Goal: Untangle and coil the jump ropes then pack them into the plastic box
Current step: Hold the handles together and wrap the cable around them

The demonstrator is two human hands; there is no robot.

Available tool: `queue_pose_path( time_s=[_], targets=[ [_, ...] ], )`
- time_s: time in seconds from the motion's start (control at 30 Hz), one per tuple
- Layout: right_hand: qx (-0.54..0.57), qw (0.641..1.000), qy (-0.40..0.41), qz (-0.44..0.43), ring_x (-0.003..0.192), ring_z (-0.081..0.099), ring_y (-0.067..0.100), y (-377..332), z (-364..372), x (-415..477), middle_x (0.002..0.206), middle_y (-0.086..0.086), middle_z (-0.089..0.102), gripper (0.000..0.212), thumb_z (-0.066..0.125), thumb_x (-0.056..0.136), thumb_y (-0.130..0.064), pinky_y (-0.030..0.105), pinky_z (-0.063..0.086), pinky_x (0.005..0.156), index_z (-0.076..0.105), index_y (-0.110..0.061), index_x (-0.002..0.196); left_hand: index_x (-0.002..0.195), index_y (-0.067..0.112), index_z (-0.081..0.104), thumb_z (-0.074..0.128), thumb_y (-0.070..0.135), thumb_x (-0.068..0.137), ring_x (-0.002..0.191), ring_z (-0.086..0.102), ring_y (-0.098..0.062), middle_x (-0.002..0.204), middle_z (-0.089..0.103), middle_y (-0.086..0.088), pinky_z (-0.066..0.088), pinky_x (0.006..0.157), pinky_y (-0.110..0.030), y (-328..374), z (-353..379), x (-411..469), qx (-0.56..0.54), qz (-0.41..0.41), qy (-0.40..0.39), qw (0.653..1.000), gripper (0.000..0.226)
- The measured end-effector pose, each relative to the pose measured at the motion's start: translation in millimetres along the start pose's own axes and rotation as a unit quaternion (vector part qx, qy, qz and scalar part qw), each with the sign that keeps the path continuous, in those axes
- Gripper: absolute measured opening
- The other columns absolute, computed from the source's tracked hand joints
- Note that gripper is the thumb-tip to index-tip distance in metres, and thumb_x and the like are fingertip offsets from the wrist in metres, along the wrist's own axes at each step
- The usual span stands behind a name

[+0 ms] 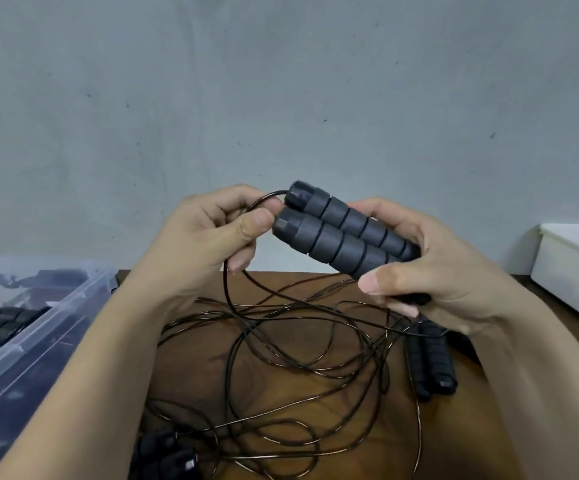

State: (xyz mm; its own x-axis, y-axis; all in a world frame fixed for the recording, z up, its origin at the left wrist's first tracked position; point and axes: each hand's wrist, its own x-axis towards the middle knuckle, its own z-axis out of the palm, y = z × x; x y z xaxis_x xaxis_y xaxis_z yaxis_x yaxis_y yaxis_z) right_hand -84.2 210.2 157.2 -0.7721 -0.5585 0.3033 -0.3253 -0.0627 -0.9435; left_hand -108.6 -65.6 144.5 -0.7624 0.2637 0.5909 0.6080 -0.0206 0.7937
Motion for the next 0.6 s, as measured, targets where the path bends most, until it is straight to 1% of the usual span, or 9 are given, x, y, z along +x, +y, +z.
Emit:
queue_pose_path(
  time_s=[0.07,0.1,0.17,0.23,0.3,0.37,0.4,0.5,0.6],
  targets=[
    [0.001,1.0,0.001,0.005,0.046,0.036,0.019,4,3,2,0.092,0.027,0.059,0.059,0.07,0.077,0.009,0.022,0.036,0.04,0.068,-0.016,0.13,0.099,0.028,0.08,0.072,0.035,0.095,0.048,0.034,-0.013,0.063,0.052,0.006,0.034,0.051,-0.02,1,1,0,-0.003,0.001,0.013,1.0,0.012],
    [0.004,1.0,0.004,0.01,0.045,0.036,0.019,5,3,0,0.089,0.029,0.057,0.06,0.07,0.077,0.009,0.021,0.036,0.04,0.068,-0.017,0.131,0.097,0.027,0.08,0.072,0.034,0.097,0.048,0.032,-0.013,0.063,0.047,-0.001,0.032,0.051,-0.021,2,3,1,0.004,-0.001,0.019,1.0,0.011],
    [0.014,1.0,0.006,0.019,0.042,0.035,0.017,8,2,-1,0.08,0.032,0.051,0.061,0.072,0.074,0.007,0.019,0.035,0.041,0.067,-0.016,0.131,0.095,0.022,0.079,0.072,0.035,0.099,0.049,0.03,-0.016,0.066,0.038,-0.018,0.028,0.052,-0.024,3,4,2,0.033,-0.002,0.021,0.999,0.016],
    [0.022,0.999,0.005,0.023,0.043,0.033,0.017,9,-4,1,0.074,0.03,0.048,0.066,0.079,0.067,-0.001,0.018,0.035,0.041,0.067,-0.015,0.131,0.096,0.019,0.078,0.068,0.039,0.098,0.05,0.031,-0.016,0.068,0.037,-0.023,0.027,0.053,-0.027,2,7,4,0.055,-0.002,0.013,0.998,0.022],
    [0.025,0.999,0.004,0.02,0.045,0.031,0.018,8,-8,4,0.076,0.029,0.049,0.069,0.081,0.063,-0.009,0.017,0.035,0.041,0.068,-0.014,0.131,0.099,0.019,0.079,0.066,0.042,0.097,0.048,0.034,-0.016,0.064,0.044,-0.017,0.031,0.053,-0.023,1,11,5,0.049,0.003,0.027,0.998,0.026],
    [0.033,0.999,-0.006,0.012,0.046,0.028,0.02,5,-6,6,0.081,0.031,0.049,0.069,0.08,0.064,-0.007,0.017,0.035,0.04,0.068,-0.014,0.131,0.101,0.021,0.079,0.069,0.045,0.099,0.046,0.035,-0.014,0.06,0.048,0.001,0.033,0.052,-0.019,-1,14,3,0.02,0.011,0.047,0.999,0.027],
    [0.035,0.999,-0.009,0.009,0.045,0.027,0.021,4,-2,5,0.082,0.032,0.049,0.067,0.08,0.064,-0.003,0.017,0.035,0.039,0.069,-0.013,0.13,0.101,0.022,0.08,0.068,0.047,0.099,0.046,0.035,-0.013,0.062,0.049,0.004,0.032,0.051,-0.018,-2,16,-1,0.013,0.013,0.058,0.998,0.027],
    [0.036,0.999,-0.002,0.007,0.04,0.033,0.016,-1,-3,-2,0.088,0.031,0.051,0.061,0.07,0.07,0.011,0.016,0.034,0.038,0.071,-0.013,0.125,0.104,0.025,0.08,0.062,0.049,0.095,0.047,0.033,-0.013,0.066,0.046,-0.002,0.031,0.05,-0.019,-2,26,-4,0.013,0.02,0.067,0.997,0.031],
    [0.028,0.999,-0.002,0.021,0.042,0.037,0.017,-5,-11,-5,0.088,0.035,0.049,0.059,0.068,0.072,0.011,0.018,0.034,0.038,0.071,-0.014,0.125,0.104,0.024,0.079,0.062,0.051,0.094,0.048,0.032,-0.014,0.067,0.041,-0.013,0.03,0.05,-0.019,-3,33,-1,0.022,0.015,0.067,0.997,0.033]
  ],
)
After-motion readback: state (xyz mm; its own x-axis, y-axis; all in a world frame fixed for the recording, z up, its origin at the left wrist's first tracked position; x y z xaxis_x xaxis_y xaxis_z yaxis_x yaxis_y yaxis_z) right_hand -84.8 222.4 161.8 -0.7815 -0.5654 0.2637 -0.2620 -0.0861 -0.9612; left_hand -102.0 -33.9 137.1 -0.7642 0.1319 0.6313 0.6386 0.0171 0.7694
